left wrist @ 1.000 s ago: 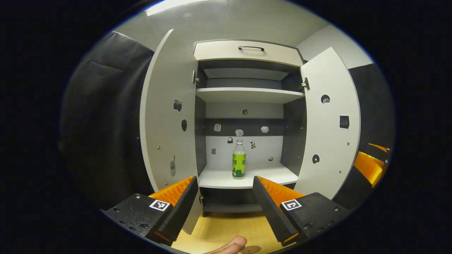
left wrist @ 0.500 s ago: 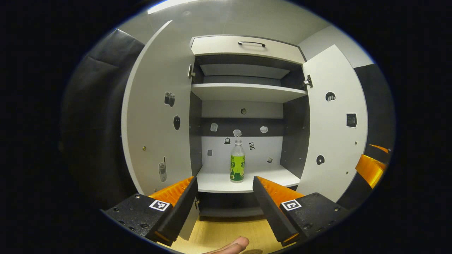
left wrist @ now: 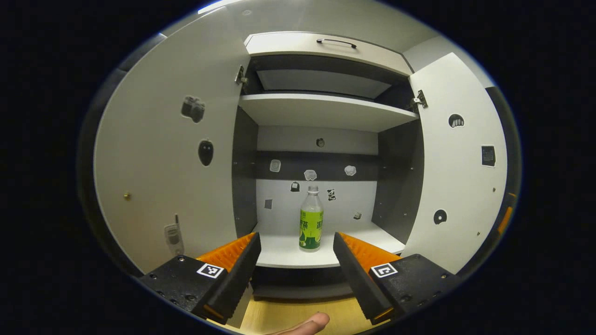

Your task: Grasp the bottle in the cabinet with the left hand and place it on the coaster, then close the right door with the right hand and the left door with the left hand.

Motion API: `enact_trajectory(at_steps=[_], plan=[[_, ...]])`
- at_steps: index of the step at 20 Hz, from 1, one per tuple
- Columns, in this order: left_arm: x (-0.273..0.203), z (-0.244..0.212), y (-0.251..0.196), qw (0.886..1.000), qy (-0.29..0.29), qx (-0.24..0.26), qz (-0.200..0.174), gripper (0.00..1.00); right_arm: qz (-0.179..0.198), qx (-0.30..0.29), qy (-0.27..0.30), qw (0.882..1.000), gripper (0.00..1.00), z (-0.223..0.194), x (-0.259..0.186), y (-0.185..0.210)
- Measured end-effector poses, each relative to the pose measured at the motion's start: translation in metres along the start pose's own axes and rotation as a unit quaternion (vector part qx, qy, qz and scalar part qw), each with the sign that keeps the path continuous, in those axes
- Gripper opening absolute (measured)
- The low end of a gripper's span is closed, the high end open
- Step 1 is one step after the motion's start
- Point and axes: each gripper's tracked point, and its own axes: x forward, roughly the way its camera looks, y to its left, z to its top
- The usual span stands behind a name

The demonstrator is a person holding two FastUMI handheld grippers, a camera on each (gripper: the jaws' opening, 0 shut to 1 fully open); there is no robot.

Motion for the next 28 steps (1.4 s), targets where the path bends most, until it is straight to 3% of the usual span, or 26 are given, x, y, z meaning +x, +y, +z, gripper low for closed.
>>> enact_trajectory(at_steps=[11, 18, 23, 26, 28], plan=[[0.130, -0.017, -0.032, 0.998, -0.023, 0.002, -0.053, 0.99, -0.031, -0.009, 0.006, 0.999, 0.97, -0.007, 0.001, -0.017], [0.203, -0.051, -0.026, 0.999, 0.011, -0.007, -0.048, 0.99, -0.057, -0.026, 0.006, 0.998, 0.97, -0.011, -0.017, -0.036], [0.239, -0.065, -0.020, 0.998, 0.025, 0.015, -0.047, 0.99, -0.084, -0.036, 0.013, 0.996, 0.97, -0.011, -0.037, -0.056], [0.232, -0.064, -0.024, 0.998, 0.034, 0.016, -0.056, 0.78, -0.095, -0.033, 0.023, 0.995, 0.97, -0.020, -0.048, -0.064], [0.217, -0.045, -0.026, 0.998, 0.006, -0.007, -0.060, 0.77, -0.104, -0.028, 0.032, 0.994, 0.97, -0.028, -0.056, -0.071]])
